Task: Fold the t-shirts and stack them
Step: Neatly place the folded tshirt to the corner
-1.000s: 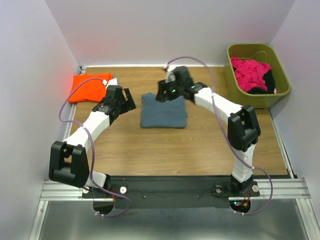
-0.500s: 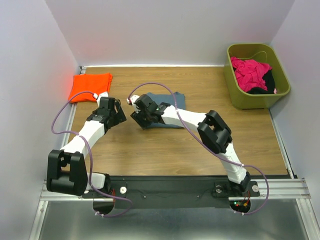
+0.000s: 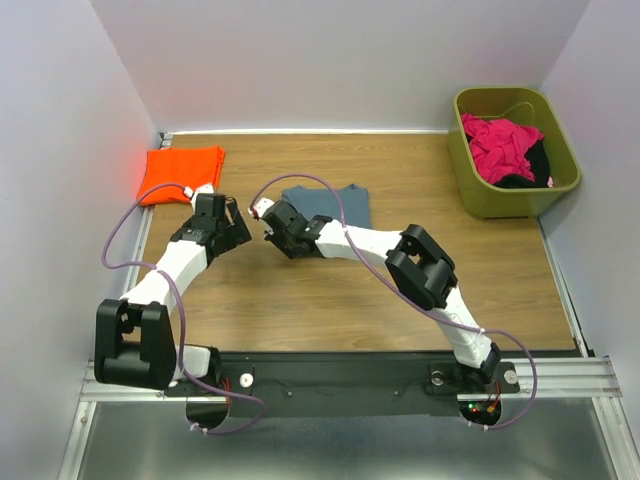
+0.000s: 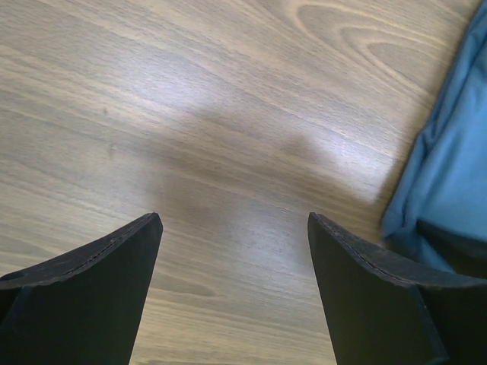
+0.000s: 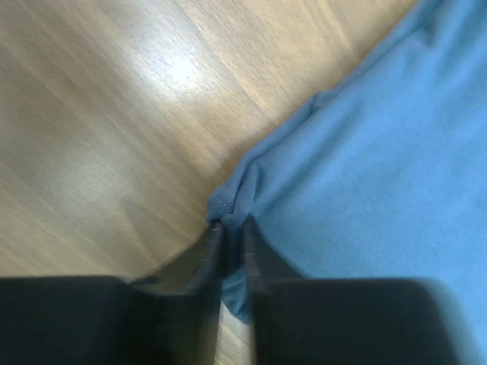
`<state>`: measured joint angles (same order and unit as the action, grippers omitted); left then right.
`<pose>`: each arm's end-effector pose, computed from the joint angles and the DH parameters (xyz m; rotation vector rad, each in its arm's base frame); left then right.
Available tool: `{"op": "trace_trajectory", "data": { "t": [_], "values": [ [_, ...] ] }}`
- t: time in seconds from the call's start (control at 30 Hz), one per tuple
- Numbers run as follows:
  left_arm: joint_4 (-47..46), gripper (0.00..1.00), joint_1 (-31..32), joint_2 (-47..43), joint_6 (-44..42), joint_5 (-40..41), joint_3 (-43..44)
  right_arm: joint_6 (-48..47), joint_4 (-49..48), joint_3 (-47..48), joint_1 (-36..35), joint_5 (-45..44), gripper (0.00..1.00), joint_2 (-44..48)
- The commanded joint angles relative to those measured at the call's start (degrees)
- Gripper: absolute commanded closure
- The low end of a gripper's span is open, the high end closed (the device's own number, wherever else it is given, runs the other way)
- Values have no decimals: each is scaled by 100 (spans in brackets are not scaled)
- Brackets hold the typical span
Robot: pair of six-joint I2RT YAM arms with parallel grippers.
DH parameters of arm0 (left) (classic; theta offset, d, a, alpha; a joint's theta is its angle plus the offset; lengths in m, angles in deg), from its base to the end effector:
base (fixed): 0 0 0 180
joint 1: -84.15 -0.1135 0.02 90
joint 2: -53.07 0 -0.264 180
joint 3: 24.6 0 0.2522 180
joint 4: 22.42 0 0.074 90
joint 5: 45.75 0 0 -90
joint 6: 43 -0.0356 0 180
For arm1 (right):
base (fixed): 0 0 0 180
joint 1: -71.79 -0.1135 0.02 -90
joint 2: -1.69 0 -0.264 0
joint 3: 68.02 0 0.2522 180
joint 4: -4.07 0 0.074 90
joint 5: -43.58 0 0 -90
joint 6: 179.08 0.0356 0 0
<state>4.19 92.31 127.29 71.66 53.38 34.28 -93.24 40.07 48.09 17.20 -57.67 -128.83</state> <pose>0.2706 -0.0331 0.2279 -0.4098 2.2573 -0.1131 0.2984 0.4077 0.1675 -1.1180 2.1619 0.1562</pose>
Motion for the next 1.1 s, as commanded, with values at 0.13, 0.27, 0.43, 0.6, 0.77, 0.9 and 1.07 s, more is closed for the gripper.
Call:
{"op": "trace_trajectory", "data": {
  "t": [0.13,0.27,0.43,0.6,0.77,0.9,1.07],
  "values": [
    [-97,10,-17,322,240,-1269,-65,-59,580,-391,35,-256,99,148],
    [-352,10,-17,330,679,-1922,-170,161,466,-250,194,315,99,544],
    [-1246,7,-25,550,1452,-3029,-346,267,307,-224,308,579,99,887],
    [-1775,2,-17,1006,2208,-3593,-346,372,159,-399,405,615,100,1125],
    [-2734,1,-17,1235,2903,-3936,-505,390,-97,-689,440,746,100,1327],
    [-2883,2,10,1525,3053,-3971,-347,601,-246,-874,458,826,99,1424],
    [-3217,2,62,1947,3264,-3971,-206,706,-431,-1023,493,940,99,1529]
  ]
}}
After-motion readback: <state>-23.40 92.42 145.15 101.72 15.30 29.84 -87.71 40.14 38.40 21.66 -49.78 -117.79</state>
